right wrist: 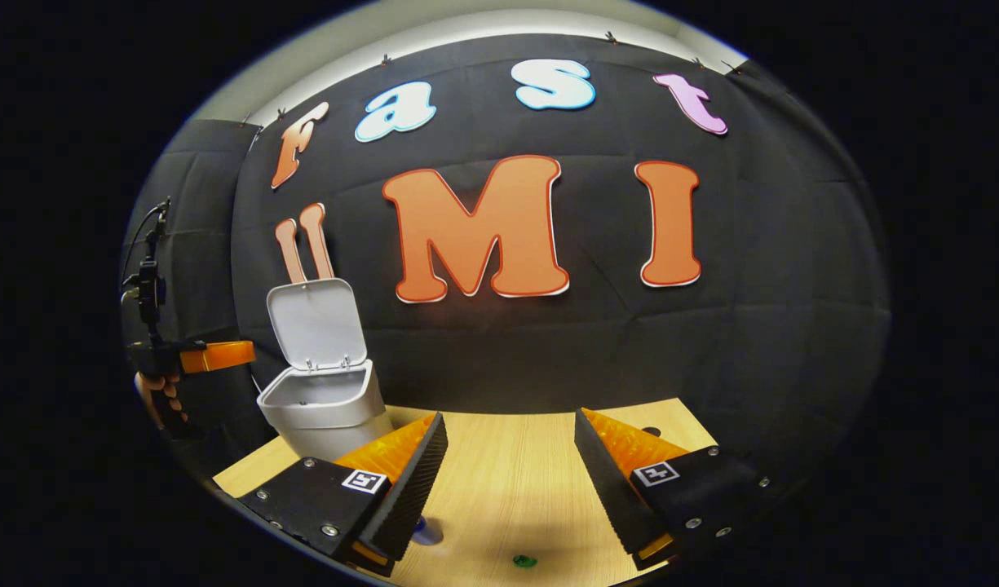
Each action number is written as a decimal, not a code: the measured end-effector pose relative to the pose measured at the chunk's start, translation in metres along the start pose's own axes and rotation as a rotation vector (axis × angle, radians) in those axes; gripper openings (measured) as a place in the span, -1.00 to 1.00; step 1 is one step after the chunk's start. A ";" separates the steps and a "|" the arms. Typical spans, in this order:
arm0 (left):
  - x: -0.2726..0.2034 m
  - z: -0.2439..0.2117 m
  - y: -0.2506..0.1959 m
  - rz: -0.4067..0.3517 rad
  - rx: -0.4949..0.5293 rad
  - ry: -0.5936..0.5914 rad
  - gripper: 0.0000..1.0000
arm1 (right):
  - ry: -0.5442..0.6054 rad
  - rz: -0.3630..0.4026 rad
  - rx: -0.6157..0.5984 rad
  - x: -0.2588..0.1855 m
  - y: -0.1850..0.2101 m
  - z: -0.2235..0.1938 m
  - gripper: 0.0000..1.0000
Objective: Press the lid of the desktop garbage bin to open it, pick up the crumpled paper on the desktop and throw it into the bin, then pick up the pop can on the desktop and drop it into the bin, and finally close the garbage bin lid.
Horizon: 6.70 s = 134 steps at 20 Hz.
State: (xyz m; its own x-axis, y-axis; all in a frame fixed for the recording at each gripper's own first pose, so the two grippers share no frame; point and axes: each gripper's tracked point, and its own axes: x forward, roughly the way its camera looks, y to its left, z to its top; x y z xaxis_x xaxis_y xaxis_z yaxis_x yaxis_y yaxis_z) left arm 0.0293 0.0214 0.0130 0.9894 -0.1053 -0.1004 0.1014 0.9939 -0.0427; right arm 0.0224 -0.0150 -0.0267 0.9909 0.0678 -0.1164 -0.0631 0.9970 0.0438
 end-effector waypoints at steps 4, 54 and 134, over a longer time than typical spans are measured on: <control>0.007 -0.015 -0.008 -0.036 -0.051 0.032 -0.44 | 0.065 0.009 0.027 0.001 -0.003 -0.024 0.88; 0.003 -0.081 -0.015 -0.113 0.043 0.163 0.88 | 0.972 0.007 -0.183 -0.007 -0.040 -0.285 -0.93; -0.026 -0.143 -0.081 -0.315 0.032 0.280 0.89 | 0.072 0.110 -0.170 0.027 0.032 0.145 0.91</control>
State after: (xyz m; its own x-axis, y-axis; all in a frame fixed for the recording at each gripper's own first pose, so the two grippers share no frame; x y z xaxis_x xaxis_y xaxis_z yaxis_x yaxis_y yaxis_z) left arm -0.0192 -0.0607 -0.1232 0.8433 -0.4048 -0.3535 0.4022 0.9117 -0.0844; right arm 0.0643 0.0137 0.1153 0.9662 0.1730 -0.1910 -0.1957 0.9747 -0.1076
